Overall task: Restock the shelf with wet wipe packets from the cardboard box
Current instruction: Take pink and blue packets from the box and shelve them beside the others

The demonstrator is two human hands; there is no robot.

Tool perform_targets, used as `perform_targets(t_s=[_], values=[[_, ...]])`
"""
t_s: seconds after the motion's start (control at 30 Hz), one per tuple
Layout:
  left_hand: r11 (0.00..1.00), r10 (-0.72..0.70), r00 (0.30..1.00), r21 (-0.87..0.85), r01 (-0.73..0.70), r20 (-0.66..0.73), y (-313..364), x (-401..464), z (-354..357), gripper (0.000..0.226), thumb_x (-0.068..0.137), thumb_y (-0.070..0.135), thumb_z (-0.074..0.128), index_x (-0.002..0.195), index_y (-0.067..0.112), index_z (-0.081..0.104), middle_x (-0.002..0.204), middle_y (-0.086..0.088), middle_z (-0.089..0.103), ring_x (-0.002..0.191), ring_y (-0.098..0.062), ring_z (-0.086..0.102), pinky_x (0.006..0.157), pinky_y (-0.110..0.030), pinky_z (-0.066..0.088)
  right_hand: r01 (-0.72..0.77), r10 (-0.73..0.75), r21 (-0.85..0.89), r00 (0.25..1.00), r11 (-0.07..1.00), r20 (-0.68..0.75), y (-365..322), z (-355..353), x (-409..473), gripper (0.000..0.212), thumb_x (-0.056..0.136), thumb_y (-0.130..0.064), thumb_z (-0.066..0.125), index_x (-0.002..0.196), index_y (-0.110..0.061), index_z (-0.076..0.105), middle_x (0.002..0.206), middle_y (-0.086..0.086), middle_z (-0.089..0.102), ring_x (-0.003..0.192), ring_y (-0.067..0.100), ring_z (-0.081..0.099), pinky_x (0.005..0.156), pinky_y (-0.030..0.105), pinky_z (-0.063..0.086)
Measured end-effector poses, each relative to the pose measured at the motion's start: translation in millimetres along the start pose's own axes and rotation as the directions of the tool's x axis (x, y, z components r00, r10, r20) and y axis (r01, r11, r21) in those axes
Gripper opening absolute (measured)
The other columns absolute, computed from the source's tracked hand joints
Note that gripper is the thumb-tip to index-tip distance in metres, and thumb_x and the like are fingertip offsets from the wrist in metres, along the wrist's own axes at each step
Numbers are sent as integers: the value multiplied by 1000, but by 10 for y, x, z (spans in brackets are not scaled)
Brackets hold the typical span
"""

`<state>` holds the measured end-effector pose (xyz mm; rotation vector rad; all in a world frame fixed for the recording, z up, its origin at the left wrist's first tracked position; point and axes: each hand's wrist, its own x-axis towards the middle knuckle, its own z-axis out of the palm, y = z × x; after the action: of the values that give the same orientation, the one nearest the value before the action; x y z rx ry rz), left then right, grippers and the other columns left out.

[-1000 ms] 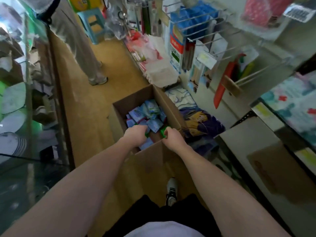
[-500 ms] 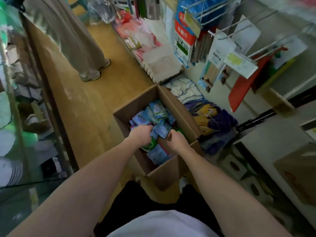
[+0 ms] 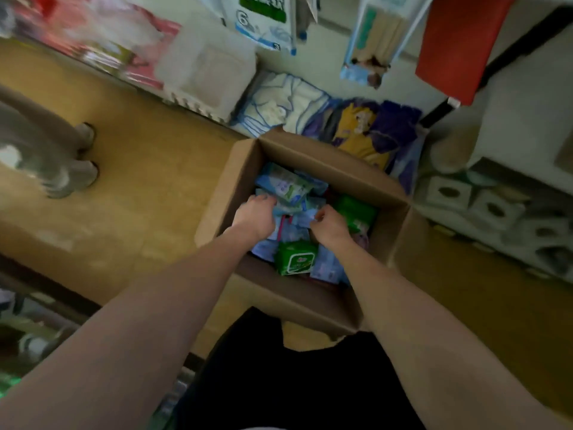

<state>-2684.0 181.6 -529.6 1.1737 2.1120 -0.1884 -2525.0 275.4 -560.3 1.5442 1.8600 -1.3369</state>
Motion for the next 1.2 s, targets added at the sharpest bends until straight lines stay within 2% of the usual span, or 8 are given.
perform_targets(t_s=[0.13,0.33,0.43,0.57,0.77,0.93,1.1,1.2], values=[[984,138,990,110,-140,17,-89,375,0,54,88,9,51,141,9,42,138,-15,47,130,-33,38,102,-45,41,-91,94,71,995,993,-28,17,160,238,11,98,-19,56,105,-14,48,113,13,55,89,28,54,65,31,38],[930,290,952,206,-303,95,-29,911,37,65,89,7,59,146,7,30,146,-15,33,127,-37,40,104,-43,38,-118,136,183,987,976,-89,82,457,694,47,99,-28,57,139,-8,43,135,15,52,115,33,58,81,36,49],[896,334,937,271,-350,106,-96,1075,134,67,87,8,63,146,7,31,141,-16,41,125,-37,39,103,-43,38,-130,156,290,985,948,-69,43,593,870,43,99,-31,57,135,-10,49,132,15,58,118,35,57,90,38,50],[890,331,940,302,-341,86,-93,1158,207,72,83,15,69,145,16,33,139,-13,40,123,-37,41,97,-45,43,-128,197,444,974,887,-113,7,762,953,31,97,-24,57,122,-6,61,123,17,65,112,36,60,81,31,43],[788,230,931,507,-350,285,45,1047,153,102,70,49,77,150,34,14,138,-15,32,131,-37,29,103,-47,32,-231,243,506,969,831,43,43,791,680,27,95,-12,55,119,-2,63,118,17,65,107,33,62,82,33,48],[836,267,944,442,-326,193,90,661,213,94,70,35,77,144,20,21,137,-10,33,128,-32,33,100,-49,38,-231,212,418,973,878,93,160,554,257,25,94,-9,54,118,-2,58,107,15,64,93,31,63,75,37,50],[962,272,962,-4,-272,11,129,273,153,83,62,35,84,125,19,32,105,-9,59,100,-34,61,74,-40,51,-179,203,337,978,924,-38,271,275,-142,21,95,-24,61,112,-12,63,112,12,68,103,32,64,86,39,53],[950,313,950,-7,-313,-7,315,97,33,100,58,43,88,137,19,32,128,-13,51,119,-35,52,90,-46,50,-152,198,338,974,929,-107,257,89,-405,8,96,-22,60,94,-15,56,104,12,67,97,31,66,83,41,55]])
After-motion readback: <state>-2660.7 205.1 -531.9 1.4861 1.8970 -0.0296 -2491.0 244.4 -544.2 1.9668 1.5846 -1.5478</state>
